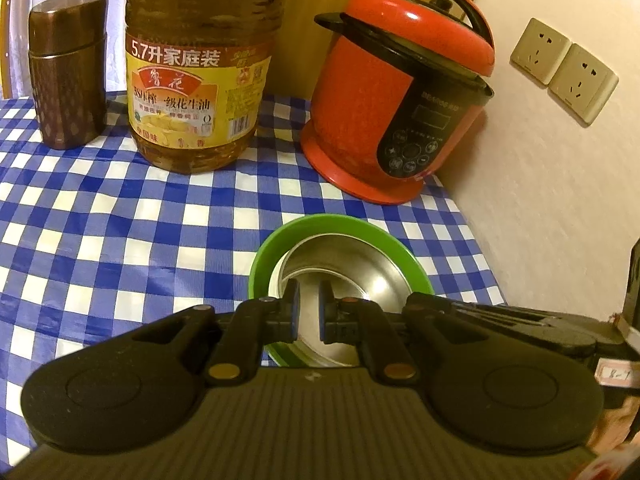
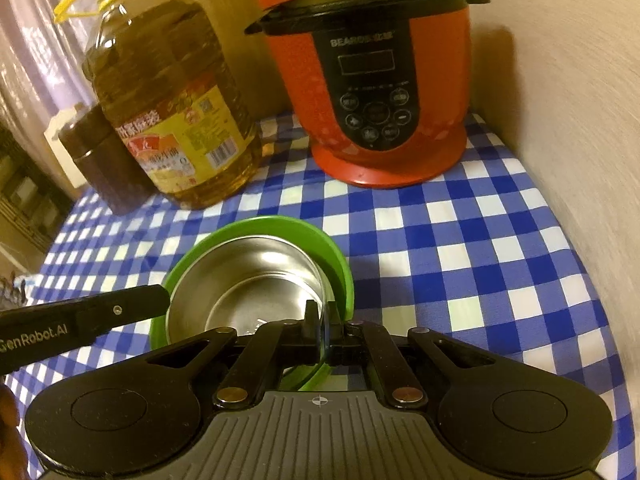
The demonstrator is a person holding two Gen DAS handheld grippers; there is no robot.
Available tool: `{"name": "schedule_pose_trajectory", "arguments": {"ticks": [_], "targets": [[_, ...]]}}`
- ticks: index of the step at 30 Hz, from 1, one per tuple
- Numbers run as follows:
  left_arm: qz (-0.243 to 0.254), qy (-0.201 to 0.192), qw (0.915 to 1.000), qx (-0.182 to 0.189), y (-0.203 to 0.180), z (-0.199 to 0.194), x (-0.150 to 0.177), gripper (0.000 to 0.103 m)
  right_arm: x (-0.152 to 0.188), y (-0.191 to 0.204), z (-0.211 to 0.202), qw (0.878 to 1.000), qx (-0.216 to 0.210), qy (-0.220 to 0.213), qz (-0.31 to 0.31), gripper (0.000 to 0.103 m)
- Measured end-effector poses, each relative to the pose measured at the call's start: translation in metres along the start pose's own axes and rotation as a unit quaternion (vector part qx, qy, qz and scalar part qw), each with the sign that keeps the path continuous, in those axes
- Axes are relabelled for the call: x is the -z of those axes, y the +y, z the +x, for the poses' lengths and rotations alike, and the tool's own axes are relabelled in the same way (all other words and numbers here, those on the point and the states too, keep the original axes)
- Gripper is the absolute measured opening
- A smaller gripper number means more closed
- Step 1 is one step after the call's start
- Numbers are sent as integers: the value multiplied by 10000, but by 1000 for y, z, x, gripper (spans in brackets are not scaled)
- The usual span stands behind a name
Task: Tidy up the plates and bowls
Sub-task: 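Lower the steel bowl into the green bowl with both tools, then open both tools to release the steel bowl inside the green bowl, then close the left tool on the green bowl rim while the right tool grips it too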
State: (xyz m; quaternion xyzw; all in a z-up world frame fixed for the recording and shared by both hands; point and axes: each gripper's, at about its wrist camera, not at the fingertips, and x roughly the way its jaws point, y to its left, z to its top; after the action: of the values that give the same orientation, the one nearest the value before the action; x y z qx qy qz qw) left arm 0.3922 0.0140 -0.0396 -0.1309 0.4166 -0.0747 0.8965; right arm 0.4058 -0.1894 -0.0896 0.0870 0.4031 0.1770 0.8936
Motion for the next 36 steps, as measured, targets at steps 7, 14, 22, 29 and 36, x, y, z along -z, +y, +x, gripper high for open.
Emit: {"name": "schedule_pose_trajectory", "arguments": {"ticks": [7, 14, 22, 29, 36], "targets": [[-24, -25, 10000, -20, 3, -3, 2, 6, 3, -3, -8, 9998, -94, -145, 113, 2], [-57, -176, 9998, -78, 8, -11, 2, 13, 7, -7, -21, 9992, -158, -276, 243, 17], [-119, -267, 9993, -222, 13, -23, 9, 32, 18, -13, -37, 9984, -82, -369, 420, 50], [-136, -308, 9990, -302, 12, -39, 22, 48, 32, -11, -52, 9984, -55, -255, 509, 51], [-37, -285, 9989, -364, 8, -57, 35, 60, 46, -9, -69, 9983, -25, -194, 541, 51]]}}
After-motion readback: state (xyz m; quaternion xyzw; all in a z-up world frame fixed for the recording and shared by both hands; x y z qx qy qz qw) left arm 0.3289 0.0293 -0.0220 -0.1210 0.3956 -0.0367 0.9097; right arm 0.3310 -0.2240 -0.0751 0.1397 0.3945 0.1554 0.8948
